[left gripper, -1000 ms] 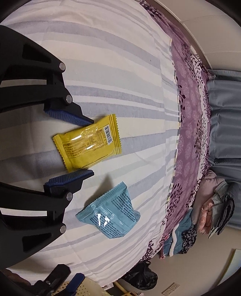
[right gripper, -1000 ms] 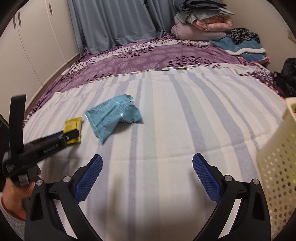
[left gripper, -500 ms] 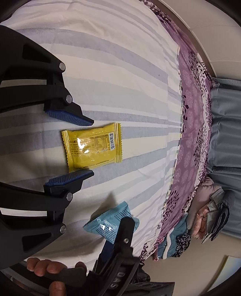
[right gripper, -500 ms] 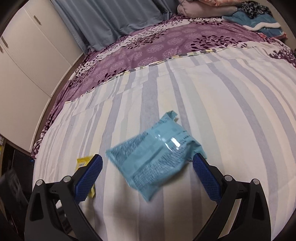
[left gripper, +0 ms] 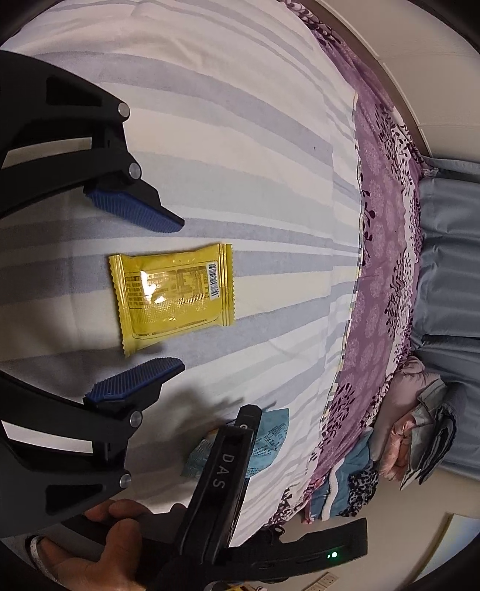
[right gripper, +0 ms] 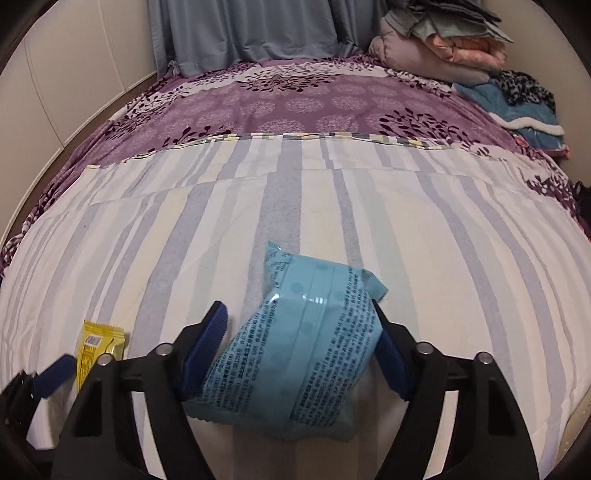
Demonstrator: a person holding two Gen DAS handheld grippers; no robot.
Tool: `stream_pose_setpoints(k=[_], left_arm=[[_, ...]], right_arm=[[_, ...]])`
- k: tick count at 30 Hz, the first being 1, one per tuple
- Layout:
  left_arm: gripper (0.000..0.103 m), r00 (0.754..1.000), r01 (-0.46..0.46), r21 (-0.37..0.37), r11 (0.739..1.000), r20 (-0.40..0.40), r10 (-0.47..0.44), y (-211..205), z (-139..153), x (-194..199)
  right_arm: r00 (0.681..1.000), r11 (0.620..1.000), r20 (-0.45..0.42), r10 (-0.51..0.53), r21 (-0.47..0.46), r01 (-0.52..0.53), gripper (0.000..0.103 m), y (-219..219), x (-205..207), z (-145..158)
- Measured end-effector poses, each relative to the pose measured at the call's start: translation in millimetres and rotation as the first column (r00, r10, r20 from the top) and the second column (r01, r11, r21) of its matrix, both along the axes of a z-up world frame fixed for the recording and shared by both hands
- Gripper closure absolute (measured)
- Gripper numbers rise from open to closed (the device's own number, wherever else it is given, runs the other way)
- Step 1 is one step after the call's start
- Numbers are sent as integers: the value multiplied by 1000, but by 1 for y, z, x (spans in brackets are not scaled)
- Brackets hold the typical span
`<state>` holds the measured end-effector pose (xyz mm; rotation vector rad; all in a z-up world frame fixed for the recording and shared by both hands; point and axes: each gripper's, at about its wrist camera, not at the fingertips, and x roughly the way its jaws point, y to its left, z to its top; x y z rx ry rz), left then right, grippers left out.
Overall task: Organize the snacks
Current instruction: 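Grasp the yellow packet with the left tool while the right tool grasps the light-blue bag, then carry the light-blue bag into the basket with the right tool while the left tool carries the yellow packet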
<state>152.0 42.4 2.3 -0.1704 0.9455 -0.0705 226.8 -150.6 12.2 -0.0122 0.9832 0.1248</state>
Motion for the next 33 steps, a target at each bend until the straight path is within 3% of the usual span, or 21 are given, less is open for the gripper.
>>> stream_pose_setpoints(k=[3, 4, 11, 24, 33], left_arm=[[53, 1000, 0, 27, 1000, 7, -1, -1, 0, 2], [54, 1000, 1, 32, 1000, 8, -1, 0, 0, 2], [56, 1000, 20, 23, 1000, 21, -20, -1, 7, -8], [56, 991, 89, 16, 996, 100, -90, -25, 50, -47], [56, 972, 172, 9, 985, 163, -171, -56, 83, -79]], right_arm=[[1000, 1000, 19, 11, -6, -11, 39, -6, -12, 4], [1000, 1000, 25, 13, -8, -13, 40, -7, -16, 5], [998, 1000, 59, 12, 23, -13, 48, -26, -50, 17], [987, 996, 158, -6, 92, -8, 49, -59, -121, 66], [968, 992, 240, -72, 118, 45, 49, -99, -173, 102]])
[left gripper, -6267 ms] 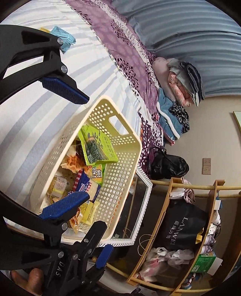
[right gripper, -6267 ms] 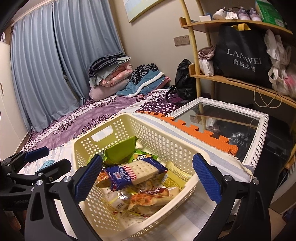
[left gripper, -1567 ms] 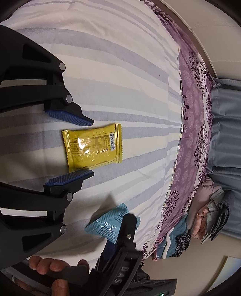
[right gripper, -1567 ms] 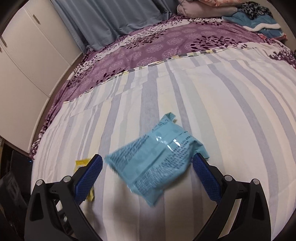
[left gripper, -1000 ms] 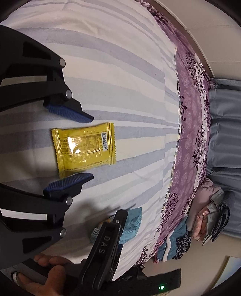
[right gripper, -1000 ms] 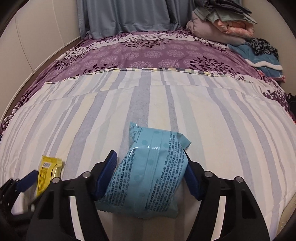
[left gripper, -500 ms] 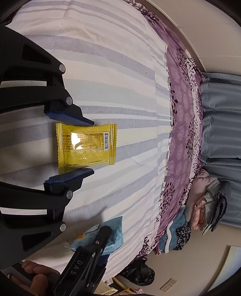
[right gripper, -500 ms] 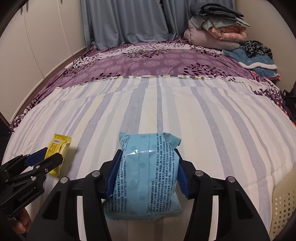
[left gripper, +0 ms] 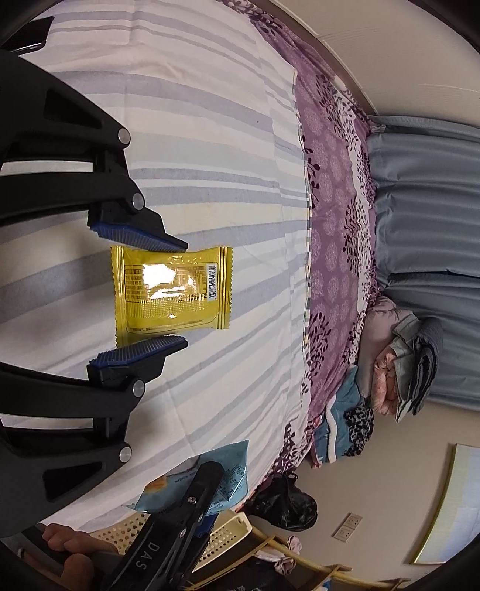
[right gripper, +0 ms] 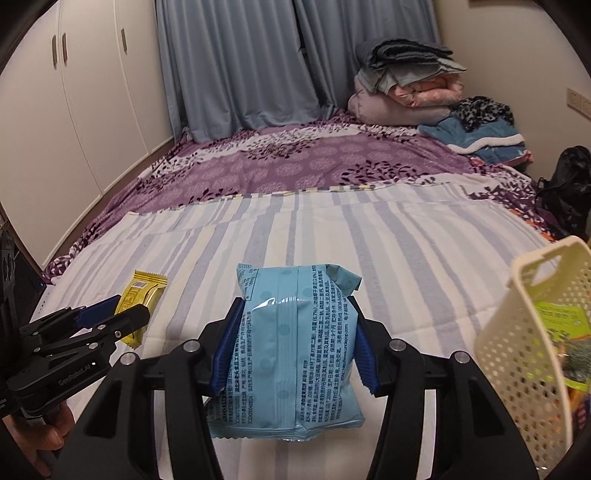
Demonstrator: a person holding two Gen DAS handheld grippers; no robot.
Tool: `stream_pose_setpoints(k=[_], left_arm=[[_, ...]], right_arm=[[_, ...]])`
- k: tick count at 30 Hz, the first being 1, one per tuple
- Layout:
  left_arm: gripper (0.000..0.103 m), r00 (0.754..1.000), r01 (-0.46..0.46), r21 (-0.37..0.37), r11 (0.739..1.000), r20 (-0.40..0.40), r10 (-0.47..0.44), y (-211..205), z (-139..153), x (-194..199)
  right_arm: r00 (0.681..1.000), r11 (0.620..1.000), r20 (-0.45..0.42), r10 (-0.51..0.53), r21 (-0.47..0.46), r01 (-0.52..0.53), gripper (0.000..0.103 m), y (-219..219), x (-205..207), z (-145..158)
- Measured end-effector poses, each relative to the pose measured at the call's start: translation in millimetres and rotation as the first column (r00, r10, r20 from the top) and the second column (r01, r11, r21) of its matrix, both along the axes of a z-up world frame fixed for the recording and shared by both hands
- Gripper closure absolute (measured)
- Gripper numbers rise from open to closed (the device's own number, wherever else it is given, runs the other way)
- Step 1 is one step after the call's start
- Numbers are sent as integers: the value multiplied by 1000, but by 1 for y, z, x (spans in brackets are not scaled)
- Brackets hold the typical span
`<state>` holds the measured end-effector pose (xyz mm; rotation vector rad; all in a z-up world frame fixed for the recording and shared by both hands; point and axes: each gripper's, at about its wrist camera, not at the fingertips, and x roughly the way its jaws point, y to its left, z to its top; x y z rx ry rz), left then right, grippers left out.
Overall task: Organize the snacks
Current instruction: 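Carry the light-blue bag into the basket with the right tool while the left tool carries the yellow packet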
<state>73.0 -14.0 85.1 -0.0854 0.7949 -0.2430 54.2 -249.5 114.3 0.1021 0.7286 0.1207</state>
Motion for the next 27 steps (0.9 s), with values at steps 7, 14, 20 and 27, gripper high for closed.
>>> stream_pose_setpoints(k=[7, 14, 20, 27], left_arm=[[56, 996, 75, -19, 997, 45, -75, -30, 25, -22], [56, 985, 160, -14, 987, 73, -159, -69, 41, -40], [56, 970, 230, -5, 973, 86, -229, -103, 51, -51], [56, 944, 314, 7, 949, 99, -313, -142, 60, -61]], right_arm=[[993, 994, 57, -108, 24, 107, 49, -50, -41, 23], [968, 975, 113, -224, 34, 222, 49, -104, -79, 39], [930, 941, 143, -339, 51, 335, 49, -155, -112, 46], [873, 882, 124, -472, 60, 468, 49, -209, -143, 35]])
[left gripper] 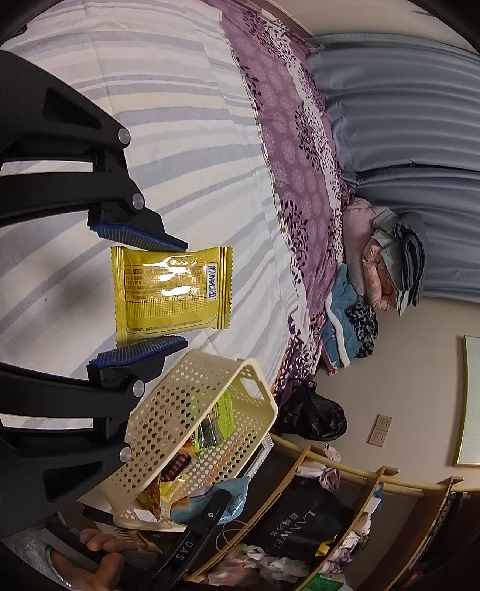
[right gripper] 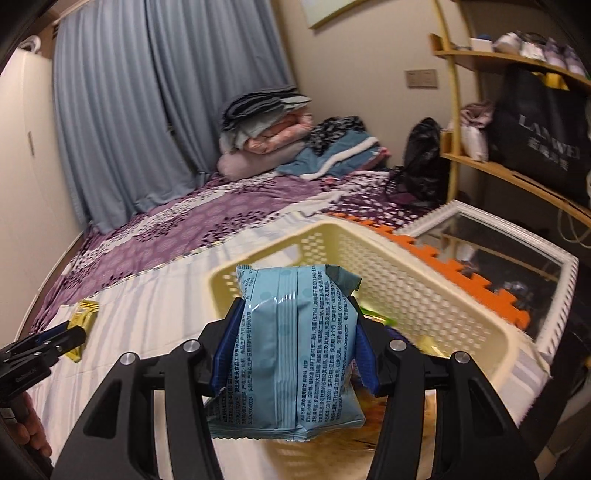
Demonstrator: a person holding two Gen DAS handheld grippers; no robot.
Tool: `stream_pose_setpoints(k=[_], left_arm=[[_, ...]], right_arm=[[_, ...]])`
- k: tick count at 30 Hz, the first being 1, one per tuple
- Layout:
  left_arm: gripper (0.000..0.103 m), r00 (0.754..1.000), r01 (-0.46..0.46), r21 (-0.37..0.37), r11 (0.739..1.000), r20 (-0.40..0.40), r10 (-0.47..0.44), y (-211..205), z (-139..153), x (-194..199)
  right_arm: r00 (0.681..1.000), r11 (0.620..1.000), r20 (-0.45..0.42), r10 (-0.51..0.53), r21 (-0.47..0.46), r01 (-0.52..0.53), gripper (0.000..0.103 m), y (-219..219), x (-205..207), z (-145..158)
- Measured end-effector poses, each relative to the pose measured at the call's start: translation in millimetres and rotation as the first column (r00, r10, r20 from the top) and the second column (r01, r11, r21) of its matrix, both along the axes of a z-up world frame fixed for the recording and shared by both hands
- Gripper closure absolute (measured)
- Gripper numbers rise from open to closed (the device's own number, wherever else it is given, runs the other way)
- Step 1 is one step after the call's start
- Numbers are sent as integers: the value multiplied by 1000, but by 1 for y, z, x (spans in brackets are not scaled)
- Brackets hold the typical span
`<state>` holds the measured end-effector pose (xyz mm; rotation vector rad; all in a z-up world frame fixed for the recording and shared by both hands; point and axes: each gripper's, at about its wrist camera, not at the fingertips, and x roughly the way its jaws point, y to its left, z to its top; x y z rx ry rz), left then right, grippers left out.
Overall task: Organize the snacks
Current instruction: 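Carry the light-blue bag into the basket with the right tool while the left tool carries the yellow packet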
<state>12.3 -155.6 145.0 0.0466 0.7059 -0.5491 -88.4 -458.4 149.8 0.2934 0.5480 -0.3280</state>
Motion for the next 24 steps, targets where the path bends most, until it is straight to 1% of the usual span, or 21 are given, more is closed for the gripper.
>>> stream_pose_setpoints(k=[2, 4, 6, 8, 16, 24], left_arm=[[56, 1000, 21, 3, 1000, 2, -21, -10, 2, -4], [56, 999, 43, 9, 999, 6, -43, -20, 3, -6], [56, 998, 64, 10, 998, 2, -64, -30, 3, -8], [56, 996, 86, 13, 996, -1, -86, -41, 3, -10], [56, 985, 170, 36, 985, 4, -170, -86, 5, -20], [56, 966, 260, 32, 965, -10, -260, -130, 8, -23]], right_arm=[[999, 999, -6, -34, 10, 34, 48, -13, -6, -5], [998, 998, -7, -61, 21, 61, 44, -24, -14, -10], [996, 996, -1, -86, 28, 86, 33, -34, -23, -13], [994, 994, 4, -105, 38, 105, 26, -41, -28, -16], [991, 988, 5, -137, 70, 136, 26, -59, -36, -26], [988, 984, 17, -156, 89, 154, 24, -71, -41, -29]])
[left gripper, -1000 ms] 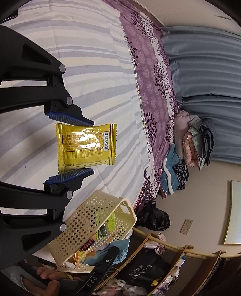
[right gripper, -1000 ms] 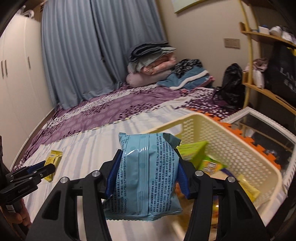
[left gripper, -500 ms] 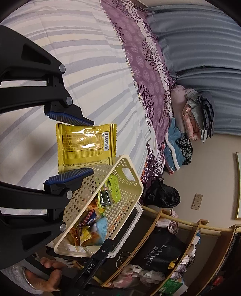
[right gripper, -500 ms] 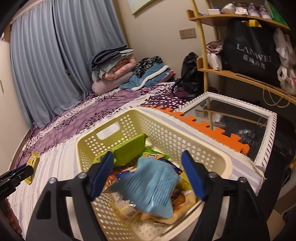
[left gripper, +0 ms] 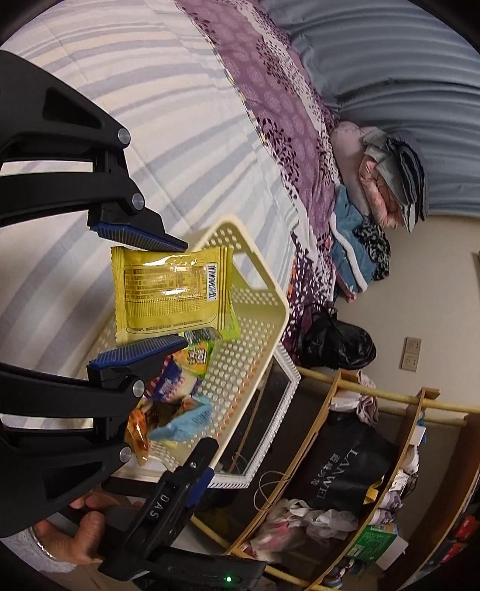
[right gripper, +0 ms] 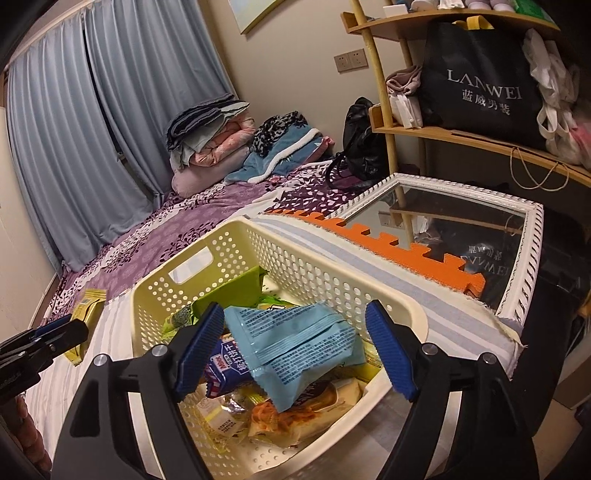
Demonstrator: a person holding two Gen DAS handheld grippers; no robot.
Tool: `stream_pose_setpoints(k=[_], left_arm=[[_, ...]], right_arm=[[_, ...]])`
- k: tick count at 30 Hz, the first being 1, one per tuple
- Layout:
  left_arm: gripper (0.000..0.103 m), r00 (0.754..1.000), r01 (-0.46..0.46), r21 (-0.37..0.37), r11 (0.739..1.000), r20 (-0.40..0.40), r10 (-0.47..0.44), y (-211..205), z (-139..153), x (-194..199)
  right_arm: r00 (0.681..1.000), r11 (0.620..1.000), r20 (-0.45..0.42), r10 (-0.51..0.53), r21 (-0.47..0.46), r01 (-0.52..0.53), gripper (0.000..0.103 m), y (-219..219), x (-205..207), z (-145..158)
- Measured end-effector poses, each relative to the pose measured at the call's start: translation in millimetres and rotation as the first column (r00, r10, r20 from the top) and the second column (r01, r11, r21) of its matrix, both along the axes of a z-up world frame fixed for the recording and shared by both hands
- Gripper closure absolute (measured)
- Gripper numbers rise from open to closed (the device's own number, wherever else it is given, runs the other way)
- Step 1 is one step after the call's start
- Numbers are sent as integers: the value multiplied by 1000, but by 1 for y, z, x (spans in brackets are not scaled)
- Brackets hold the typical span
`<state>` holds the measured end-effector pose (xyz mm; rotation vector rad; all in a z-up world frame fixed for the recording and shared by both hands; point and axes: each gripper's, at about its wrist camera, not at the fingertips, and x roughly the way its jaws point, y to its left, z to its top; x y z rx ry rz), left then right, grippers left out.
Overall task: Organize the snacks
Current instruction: 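Carry the light-blue bag into the basket with the right tool while the left tool carries the yellow packet, then lower the yellow packet into the basket and open the left tool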
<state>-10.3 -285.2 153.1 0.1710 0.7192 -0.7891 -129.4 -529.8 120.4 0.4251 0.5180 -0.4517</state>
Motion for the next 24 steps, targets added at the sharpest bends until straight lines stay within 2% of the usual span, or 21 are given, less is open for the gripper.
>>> stream_pose_setpoints(k=[13, 15, 19, 20, 21, 22, 24], left_arm=[[56, 992, 124, 31, 992, -18, -123, -74, -9, -3], [56, 990, 140, 38, 989, -29, -139, -81, -13, -4], [54, 985, 171, 54, 984, -42, -168, -92, -19, -6], [45, 984, 172, 57, 983, -47, -170, -93, -21, -6], [29, 985, 168, 58, 984, -46, -165, -93, -22, -7], [24, 986, 163, 57, 985, -40, -160, -91, -22, -7], [21, 987, 163, 58, 985, -28, -161, -89, -21, -8]], right_arm=[[999, 999, 21, -35, 0, 35, 24, -17, -3, 0], [999, 999, 19, -43, -6, 43, 20, -17, -3, -1], [998, 998, 19, -58, -10, 58, 19, -19, -3, -2], [998, 998, 18, -61, -11, 61, 19, -19, -4, -2], [998, 998, 17, -63, -12, 63, 19, -19, -4, -2], [998, 998, 16, -64, -12, 65, 19, -19, -4, -2], [997, 997, 15, -71, -13, 71, 19, -19, -5, -2]])
